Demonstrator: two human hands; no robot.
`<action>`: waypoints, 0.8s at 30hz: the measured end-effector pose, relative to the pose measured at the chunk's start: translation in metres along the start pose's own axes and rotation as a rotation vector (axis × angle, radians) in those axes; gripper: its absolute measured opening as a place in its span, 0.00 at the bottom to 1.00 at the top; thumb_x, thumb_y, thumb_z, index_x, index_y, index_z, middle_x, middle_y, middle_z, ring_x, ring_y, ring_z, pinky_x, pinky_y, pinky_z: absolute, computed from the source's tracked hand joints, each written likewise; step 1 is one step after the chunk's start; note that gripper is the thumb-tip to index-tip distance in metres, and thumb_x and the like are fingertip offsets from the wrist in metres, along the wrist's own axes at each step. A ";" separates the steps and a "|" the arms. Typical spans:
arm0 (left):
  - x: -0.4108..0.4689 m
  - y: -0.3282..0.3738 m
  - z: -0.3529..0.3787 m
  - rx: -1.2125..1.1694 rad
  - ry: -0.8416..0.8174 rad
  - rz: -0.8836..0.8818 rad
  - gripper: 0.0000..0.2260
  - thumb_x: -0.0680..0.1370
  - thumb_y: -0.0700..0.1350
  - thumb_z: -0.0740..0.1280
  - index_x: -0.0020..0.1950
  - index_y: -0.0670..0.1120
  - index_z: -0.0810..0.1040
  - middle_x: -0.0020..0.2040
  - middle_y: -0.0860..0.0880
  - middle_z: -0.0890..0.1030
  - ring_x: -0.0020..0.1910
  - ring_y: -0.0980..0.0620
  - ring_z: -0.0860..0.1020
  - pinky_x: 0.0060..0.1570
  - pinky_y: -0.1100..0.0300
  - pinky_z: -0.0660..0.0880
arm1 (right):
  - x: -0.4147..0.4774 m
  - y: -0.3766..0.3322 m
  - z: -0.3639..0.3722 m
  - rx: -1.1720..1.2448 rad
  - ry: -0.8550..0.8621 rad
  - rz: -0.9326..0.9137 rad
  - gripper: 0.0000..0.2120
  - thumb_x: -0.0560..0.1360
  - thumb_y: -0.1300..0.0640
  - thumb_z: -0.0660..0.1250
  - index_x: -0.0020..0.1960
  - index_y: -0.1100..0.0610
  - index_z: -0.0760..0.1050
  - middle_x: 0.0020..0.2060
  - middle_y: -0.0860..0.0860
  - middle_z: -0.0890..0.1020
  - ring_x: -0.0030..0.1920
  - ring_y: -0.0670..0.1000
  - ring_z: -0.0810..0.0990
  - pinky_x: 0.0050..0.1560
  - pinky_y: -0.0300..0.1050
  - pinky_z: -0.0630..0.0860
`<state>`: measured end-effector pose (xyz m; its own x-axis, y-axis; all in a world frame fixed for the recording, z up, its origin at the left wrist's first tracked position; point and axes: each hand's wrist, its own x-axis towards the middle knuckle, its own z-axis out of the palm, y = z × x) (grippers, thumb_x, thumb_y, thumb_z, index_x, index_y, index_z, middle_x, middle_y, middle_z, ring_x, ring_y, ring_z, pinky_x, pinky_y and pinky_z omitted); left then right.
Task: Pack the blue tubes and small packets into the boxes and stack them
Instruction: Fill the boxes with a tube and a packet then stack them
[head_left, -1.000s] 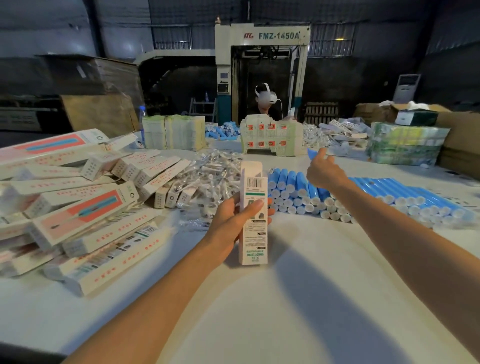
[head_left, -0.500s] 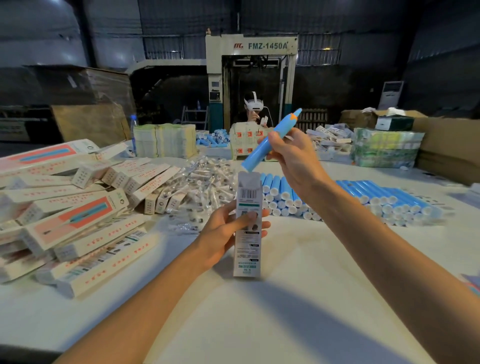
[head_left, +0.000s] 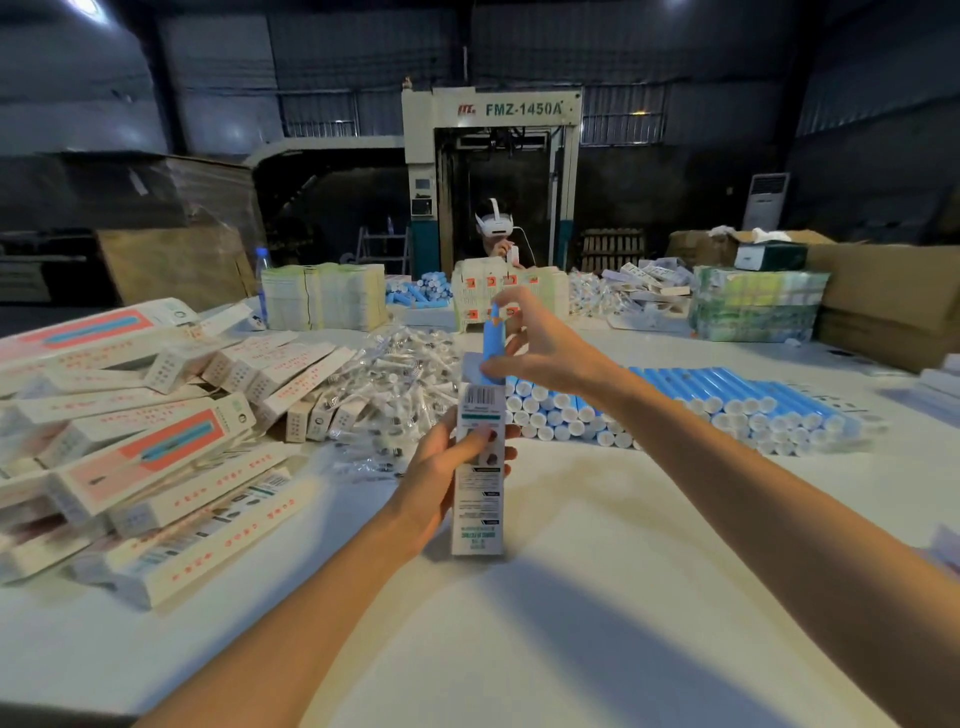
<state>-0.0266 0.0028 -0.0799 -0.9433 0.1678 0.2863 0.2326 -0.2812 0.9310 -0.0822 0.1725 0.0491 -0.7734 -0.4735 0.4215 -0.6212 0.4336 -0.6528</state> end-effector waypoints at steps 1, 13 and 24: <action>0.000 -0.001 -0.001 0.009 0.044 0.017 0.19 0.82 0.47 0.70 0.73 0.47 0.75 0.62 0.41 0.86 0.54 0.43 0.85 0.53 0.53 0.84 | -0.002 0.005 0.008 -0.049 -0.003 -0.019 0.25 0.78 0.57 0.74 0.70 0.53 0.65 0.54 0.50 0.77 0.47 0.46 0.83 0.43 0.37 0.79; 0.007 -0.007 -0.048 0.235 0.747 0.148 0.13 0.85 0.54 0.62 0.69 0.54 0.75 0.50 0.53 0.88 0.48 0.52 0.86 0.46 0.50 0.80 | 0.004 0.081 0.083 -0.218 0.201 0.071 0.13 0.83 0.66 0.60 0.65 0.61 0.77 0.56 0.55 0.82 0.51 0.53 0.80 0.52 0.49 0.79; 0.010 -0.003 -0.050 0.253 0.673 0.147 0.16 0.77 0.58 0.62 0.61 0.54 0.78 0.48 0.50 0.88 0.45 0.45 0.87 0.44 0.50 0.82 | 0.003 0.096 0.147 -0.847 0.009 0.157 0.26 0.79 0.71 0.62 0.75 0.62 0.64 0.72 0.60 0.68 0.72 0.61 0.66 0.70 0.52 0.68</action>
<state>-0.0483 -0.0424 -0.0910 -0.8206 -0.4945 0.2866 0.3383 -0.0162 0.9409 -0.1254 0.0999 -0.1044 -0.8570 -0.3557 0.3729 -0.3891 0.9210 -0.0157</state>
